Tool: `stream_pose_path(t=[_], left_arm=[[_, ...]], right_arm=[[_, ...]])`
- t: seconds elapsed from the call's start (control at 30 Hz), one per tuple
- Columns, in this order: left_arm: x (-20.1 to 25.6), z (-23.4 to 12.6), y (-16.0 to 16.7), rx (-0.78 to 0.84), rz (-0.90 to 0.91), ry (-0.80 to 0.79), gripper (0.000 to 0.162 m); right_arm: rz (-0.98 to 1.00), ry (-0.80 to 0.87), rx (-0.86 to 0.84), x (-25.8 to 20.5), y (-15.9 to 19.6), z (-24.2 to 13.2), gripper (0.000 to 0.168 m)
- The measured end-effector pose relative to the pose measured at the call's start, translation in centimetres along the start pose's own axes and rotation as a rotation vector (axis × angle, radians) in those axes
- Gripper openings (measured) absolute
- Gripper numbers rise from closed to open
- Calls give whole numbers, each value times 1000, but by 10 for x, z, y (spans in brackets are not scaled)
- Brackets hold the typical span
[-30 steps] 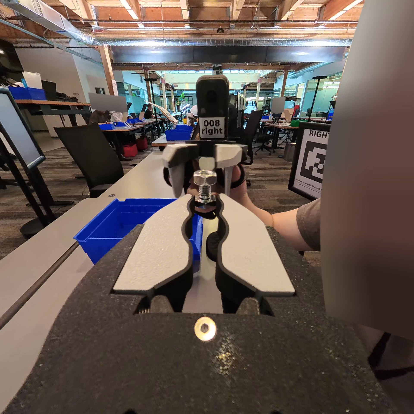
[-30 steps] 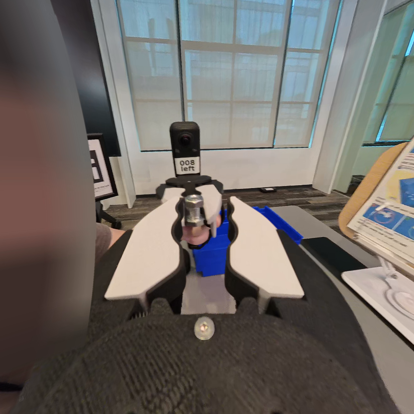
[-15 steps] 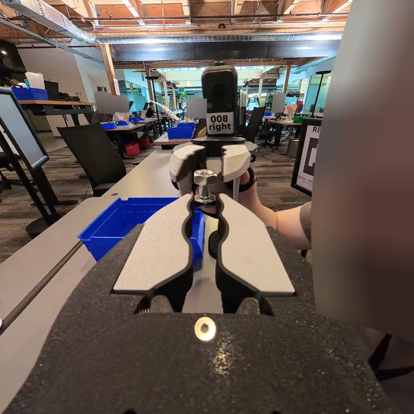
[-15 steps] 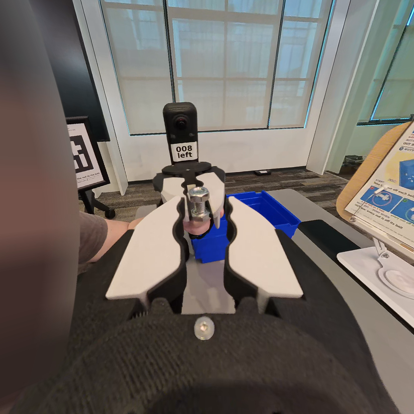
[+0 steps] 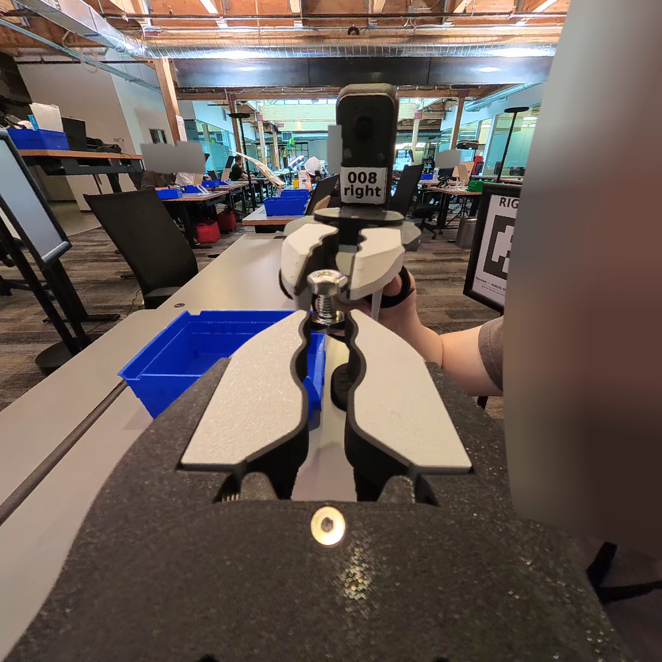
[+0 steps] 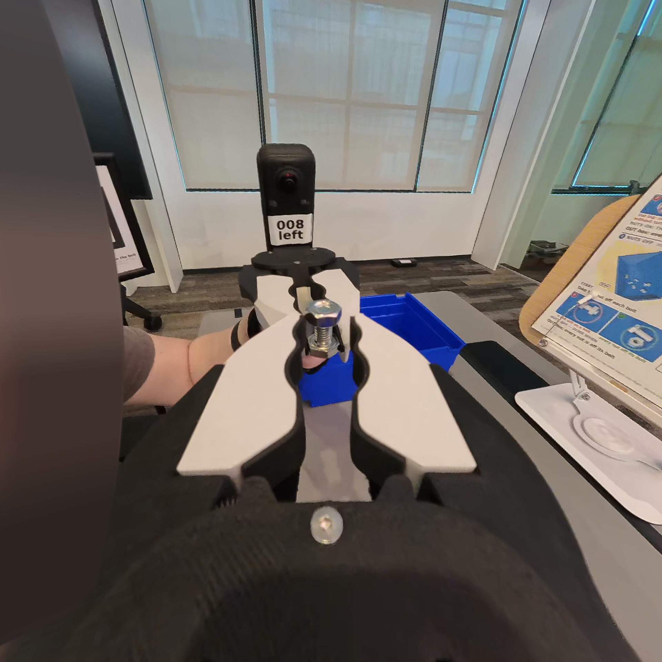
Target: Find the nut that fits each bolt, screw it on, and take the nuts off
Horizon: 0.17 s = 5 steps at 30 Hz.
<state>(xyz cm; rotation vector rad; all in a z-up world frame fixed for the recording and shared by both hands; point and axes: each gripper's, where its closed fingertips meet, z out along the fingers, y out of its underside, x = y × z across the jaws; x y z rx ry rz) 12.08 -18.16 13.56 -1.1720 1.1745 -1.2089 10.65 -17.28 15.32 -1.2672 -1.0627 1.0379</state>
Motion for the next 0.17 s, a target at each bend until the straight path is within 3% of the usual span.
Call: stream_pose_path(t=[0.17], left_arm=[[-2,-4,-3,13,-9,-4,17]], right_arm=[[19,9,16,6,-4,-7,17]])
